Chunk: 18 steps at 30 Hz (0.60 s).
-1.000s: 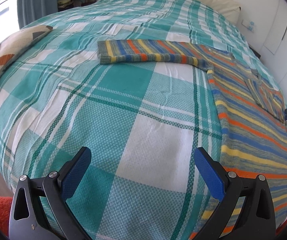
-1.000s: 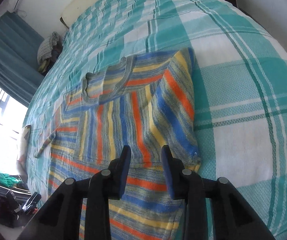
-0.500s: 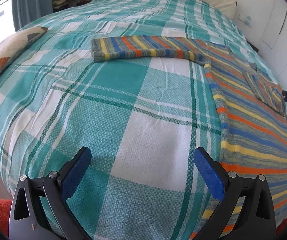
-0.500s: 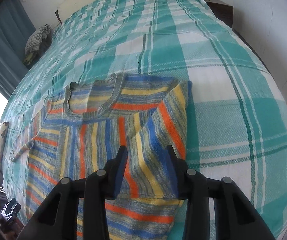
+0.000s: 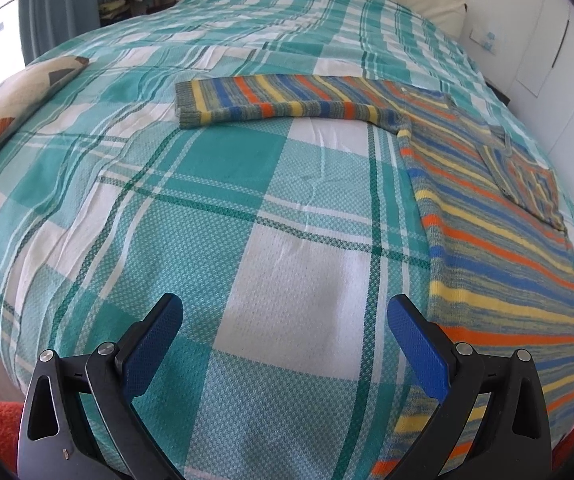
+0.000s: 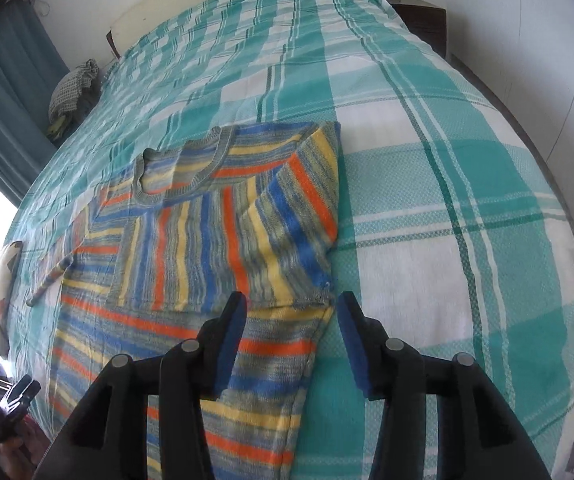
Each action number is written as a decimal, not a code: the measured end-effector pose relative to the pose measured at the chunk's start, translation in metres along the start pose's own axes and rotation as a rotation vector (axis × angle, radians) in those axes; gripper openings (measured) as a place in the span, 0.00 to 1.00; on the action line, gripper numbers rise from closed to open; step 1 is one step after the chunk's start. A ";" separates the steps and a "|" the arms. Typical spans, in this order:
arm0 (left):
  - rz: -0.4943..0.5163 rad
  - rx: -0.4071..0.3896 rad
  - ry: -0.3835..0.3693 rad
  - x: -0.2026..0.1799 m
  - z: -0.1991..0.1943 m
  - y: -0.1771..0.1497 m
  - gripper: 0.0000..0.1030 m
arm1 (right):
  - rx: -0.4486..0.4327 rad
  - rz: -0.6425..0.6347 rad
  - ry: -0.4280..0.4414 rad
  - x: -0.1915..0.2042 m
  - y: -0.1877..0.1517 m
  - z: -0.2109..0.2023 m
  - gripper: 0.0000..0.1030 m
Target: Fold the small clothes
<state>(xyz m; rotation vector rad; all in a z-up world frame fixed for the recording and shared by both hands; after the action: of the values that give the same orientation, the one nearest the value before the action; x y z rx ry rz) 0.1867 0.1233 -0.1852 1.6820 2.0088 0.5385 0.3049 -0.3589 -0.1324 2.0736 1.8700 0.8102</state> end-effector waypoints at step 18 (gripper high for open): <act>0.090 0.049 0.074 -0.010 0.019 -0.015 1.00 | -0.237 0.218 -0.132 -0.060 -0.187 -0.112 0.57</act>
<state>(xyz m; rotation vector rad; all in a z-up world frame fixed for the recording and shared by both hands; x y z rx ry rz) 0.1871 0.1113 -0.2081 1.8133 2.0204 0.5953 0.0856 -0.4091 -0.1520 2.1439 1.4227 0.8730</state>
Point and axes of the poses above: each gripper's, at about its wrist camera, not at the fingertips, and z roughly the way its jaws point, x to its left, y to its top, the point moved 3 cm from there along z, roughly the way its jaws point, and after that the axes turned 2 degrees about y, right-handed, at the moved point
